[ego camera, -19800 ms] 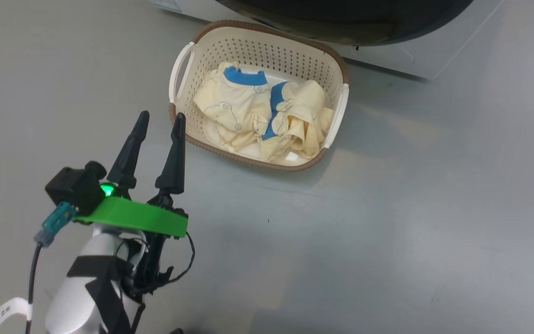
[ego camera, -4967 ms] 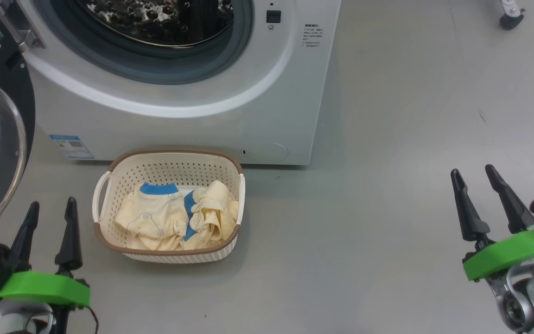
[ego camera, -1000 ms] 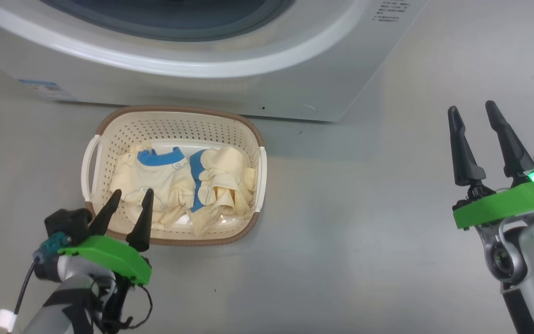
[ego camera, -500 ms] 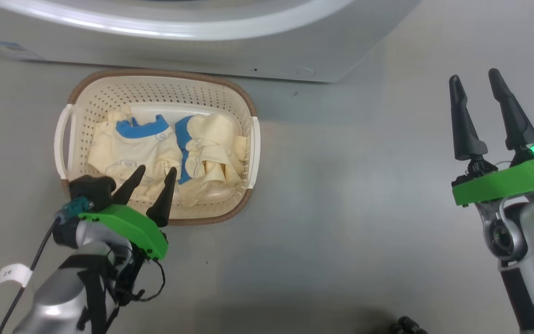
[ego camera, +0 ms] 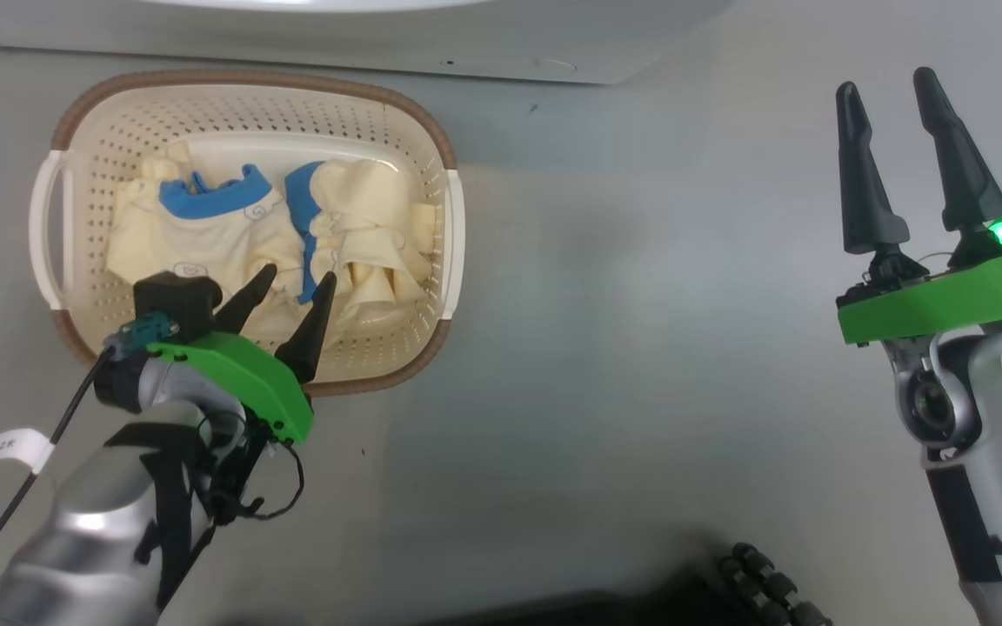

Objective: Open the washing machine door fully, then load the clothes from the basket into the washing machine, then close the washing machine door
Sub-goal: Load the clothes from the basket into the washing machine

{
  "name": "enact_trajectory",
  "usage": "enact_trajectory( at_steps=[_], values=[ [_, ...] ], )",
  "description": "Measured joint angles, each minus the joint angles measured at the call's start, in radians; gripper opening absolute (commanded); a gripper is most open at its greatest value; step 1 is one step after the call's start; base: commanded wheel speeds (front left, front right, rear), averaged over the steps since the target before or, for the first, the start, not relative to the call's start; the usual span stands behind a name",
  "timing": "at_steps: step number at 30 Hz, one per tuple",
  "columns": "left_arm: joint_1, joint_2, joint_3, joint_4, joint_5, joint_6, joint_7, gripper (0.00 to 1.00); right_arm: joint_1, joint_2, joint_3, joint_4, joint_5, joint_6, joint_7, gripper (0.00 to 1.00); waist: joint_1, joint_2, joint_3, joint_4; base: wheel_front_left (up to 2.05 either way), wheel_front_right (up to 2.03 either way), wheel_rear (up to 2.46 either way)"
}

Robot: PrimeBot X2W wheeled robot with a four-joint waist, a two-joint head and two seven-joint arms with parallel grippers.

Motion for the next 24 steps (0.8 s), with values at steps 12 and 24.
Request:
enact_trajectory(
  at_steps=[12,24],
  values=[
    [-0.106,0.050,-0.166,0.018,-0.115,0.000,0.000,1.00,-0.043,0.019,0.023,-0.010,-0.009,0.000,0.000,1.00,0.0000,0.0000,0.095,-0.045,0.00,0.00,0.00],
    [-0.177,0.089,-0.286,0.014,-0.203,0.000,0.000,1.00,-0.055,0.035,0.030,-0.027,-0.009,0.000,0.000,1.00,0.0000,0.0000,0.146,-0.091,0.00,0.00,0.00]
  ],
)
